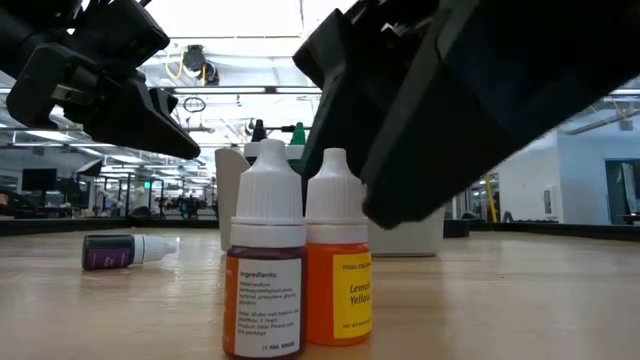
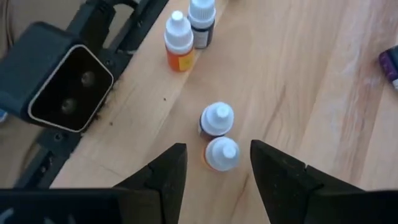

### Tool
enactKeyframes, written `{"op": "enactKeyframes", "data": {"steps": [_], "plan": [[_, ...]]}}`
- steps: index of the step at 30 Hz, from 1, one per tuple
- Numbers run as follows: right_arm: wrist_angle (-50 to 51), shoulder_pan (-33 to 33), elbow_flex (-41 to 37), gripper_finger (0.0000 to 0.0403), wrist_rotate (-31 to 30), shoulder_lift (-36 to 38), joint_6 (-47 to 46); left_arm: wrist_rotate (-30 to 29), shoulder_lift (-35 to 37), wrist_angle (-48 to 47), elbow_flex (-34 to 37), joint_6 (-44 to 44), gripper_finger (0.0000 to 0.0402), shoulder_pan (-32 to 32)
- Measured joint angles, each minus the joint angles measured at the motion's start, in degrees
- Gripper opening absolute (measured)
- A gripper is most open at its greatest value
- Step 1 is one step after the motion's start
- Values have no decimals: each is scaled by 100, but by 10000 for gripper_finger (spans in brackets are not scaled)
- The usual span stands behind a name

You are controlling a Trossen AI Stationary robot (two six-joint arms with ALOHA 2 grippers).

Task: Pick & Place food coloring
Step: Put the small yellow food coloring bottle into the gray bin

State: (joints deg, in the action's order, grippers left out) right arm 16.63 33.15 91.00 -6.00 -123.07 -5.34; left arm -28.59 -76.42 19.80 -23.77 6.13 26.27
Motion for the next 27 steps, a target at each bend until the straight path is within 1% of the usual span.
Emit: {"op": "enactKeyframes", "data": {"steps": [10, 21, 27], "plan": [[-184, -2, 0, 161, 2, 0, 0, -3, 0, -28, 0, 1, 35, -1], [-207, -2, -11, 113, 2, 0, 1, -5, 0, -29, 0, 3, 35, -1], [-643, -5, -334, 92, 9, 2, -18, -6, 0, -29, 0, 4, 35, 0]]}}
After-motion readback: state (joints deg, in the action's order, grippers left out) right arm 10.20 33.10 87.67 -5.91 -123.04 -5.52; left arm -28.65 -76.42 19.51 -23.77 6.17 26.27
